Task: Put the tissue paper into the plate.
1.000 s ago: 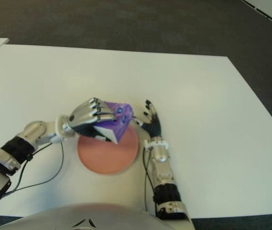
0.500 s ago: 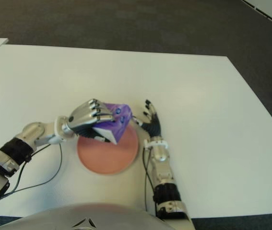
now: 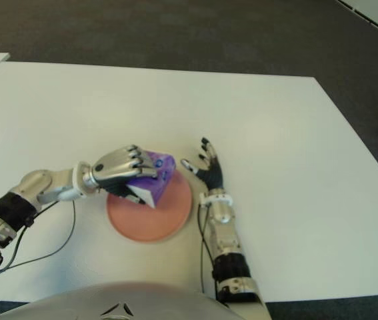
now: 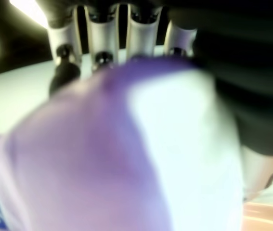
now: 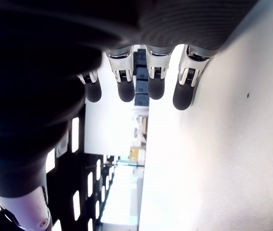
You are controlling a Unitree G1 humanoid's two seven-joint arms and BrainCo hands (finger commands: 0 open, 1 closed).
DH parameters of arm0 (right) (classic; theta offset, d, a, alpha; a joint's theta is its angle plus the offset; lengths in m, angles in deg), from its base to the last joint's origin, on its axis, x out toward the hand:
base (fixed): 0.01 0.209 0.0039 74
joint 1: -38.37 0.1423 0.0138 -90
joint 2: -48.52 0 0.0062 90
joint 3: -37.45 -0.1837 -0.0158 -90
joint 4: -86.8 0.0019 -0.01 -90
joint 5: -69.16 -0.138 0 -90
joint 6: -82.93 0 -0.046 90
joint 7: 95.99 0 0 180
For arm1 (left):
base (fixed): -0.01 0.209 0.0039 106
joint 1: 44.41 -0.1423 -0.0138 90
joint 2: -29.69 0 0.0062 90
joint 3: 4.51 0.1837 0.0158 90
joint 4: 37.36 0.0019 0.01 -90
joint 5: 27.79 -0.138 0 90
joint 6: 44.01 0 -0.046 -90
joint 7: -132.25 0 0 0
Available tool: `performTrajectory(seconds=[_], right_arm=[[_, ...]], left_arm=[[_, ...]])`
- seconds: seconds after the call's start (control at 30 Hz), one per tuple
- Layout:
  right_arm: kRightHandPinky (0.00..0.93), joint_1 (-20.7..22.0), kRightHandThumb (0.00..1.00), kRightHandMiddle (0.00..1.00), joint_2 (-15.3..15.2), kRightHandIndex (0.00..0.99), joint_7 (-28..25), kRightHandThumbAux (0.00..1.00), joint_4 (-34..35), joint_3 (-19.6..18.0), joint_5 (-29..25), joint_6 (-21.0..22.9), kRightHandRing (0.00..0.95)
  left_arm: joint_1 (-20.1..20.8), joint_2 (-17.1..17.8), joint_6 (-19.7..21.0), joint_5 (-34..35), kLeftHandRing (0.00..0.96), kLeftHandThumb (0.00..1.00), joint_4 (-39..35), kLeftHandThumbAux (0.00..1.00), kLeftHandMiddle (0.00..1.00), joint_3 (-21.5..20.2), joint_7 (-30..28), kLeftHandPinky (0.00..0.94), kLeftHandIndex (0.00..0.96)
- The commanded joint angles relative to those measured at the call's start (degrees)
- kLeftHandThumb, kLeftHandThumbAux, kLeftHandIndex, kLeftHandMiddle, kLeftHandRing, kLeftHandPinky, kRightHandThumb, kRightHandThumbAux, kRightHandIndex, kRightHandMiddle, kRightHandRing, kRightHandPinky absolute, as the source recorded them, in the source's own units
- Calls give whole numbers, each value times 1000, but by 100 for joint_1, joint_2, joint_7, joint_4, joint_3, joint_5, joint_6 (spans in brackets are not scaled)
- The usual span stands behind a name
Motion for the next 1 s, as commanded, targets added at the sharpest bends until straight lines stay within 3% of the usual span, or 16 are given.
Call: performTrajectory(seconds=[0.03, 0.07, 0.13, 0.37, 0.63, 1.0], right_arm=[[63, -231, 108, 26, 21, 0, -14, 736, -298, 21, -24, 262, 27], [62, -233, 109, 26, 21, 0, -17, 737, -294, 21, -25, 260, 27], [62, -241, 112, 26, 17, 1, -32, 742, -288, 22, -31, 247, 27], [62, -268, 123, 25, -2, 3, -110, 760, -241, 20, -76, 227, 28], [66, -285, 134, 25, 5, 6, -149, 766, -215, 15, -89, 230, 30], [63, -304, 139, 22, 17, 8, -162, 759, -169, 16, -75, 264, 29]], left_arm=[[-96, 430, 35, 696, 265, 433, -396, 614, 314, 34, -1704, 229, 240], [-105, 488, 59, 789, 181, 364, -486, 596, 232, 31, -1931, 146, 185], [-144, 707, 209, 1159, 96, 269, -842, 575, 144, 52, -2654, 74, 119], [-276, 896, 655, 1870, 6, 46, -1401, 499, 13, 22, -3914, 4, 10], [-468, 952, 973, 2293, 0, 2, -1876, 440, 0, -212, -4714, 0, 0], [-668, 827, 1146, 2516, 0, 0, -2134, 451, 0, -585, -5376, 0, 0]])
